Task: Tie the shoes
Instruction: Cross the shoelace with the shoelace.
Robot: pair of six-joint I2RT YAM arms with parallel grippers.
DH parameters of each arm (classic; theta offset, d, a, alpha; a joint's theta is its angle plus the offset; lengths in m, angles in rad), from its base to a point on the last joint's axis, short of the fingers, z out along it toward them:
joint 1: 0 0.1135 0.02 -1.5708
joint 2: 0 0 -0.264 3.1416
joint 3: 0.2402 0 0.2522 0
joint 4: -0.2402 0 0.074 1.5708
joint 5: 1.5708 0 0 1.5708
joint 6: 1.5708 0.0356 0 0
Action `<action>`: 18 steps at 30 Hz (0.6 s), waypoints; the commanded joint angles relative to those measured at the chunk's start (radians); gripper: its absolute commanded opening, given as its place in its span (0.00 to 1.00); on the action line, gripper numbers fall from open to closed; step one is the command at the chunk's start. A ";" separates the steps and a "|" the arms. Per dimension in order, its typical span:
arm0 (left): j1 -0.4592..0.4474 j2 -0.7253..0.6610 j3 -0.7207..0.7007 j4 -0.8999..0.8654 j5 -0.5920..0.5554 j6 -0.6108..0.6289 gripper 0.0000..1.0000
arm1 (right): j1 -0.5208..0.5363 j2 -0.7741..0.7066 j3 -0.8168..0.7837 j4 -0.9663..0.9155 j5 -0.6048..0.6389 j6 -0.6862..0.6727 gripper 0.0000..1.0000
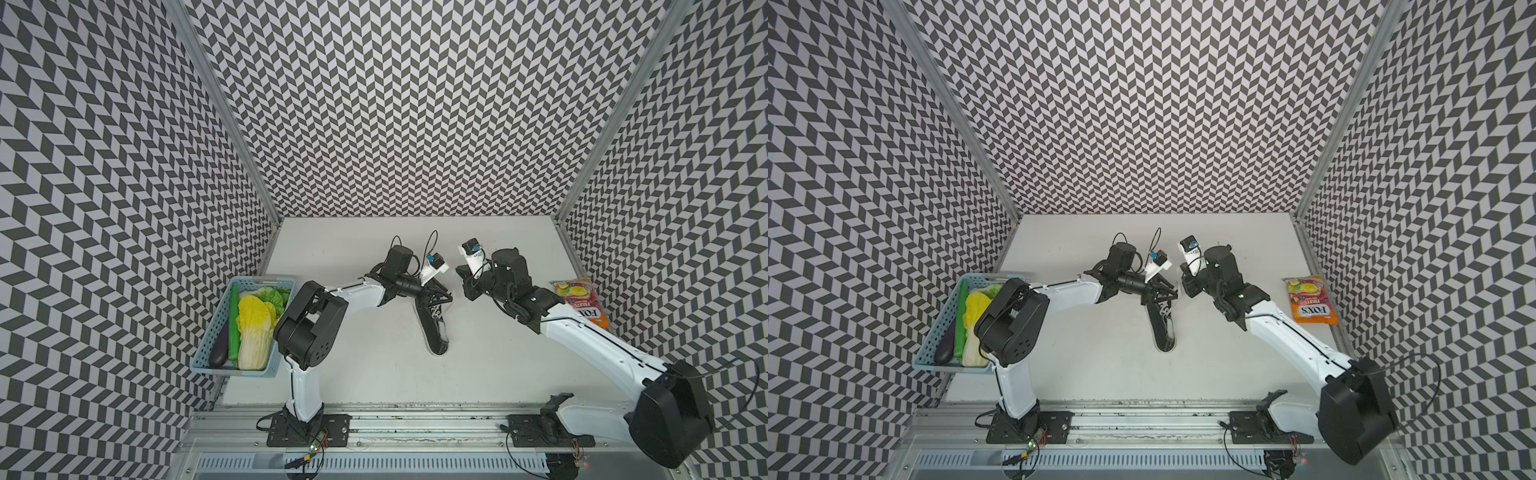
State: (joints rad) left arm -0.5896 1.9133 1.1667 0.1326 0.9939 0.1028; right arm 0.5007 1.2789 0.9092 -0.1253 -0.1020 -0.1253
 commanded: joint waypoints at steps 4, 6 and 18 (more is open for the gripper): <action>-0.005 -0.004 -0.005 0.024 -0.005 -0.014 0.10 | -0.021 0.031 0.010 0.055 0.008 0.018 0.00; -0.001 -0.019 -0.028 0.052 -0.032 -0.028 0.09 | -0.022 0.037 0.008 0.055 0.016 0.019 0.00; 0.019 -0.052 -0.087 0.114 -0.016 -0.070 0.16 | -0.030 0.042 0.003 0.056 -0.014 0.032 0.00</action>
State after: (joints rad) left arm -0.5709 1.8885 1.0748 0.2207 0.9535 0.0402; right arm 0.4763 1.3155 0.9092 -0.1253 -0.0902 -0.1040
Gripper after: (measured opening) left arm 0.151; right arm 0.040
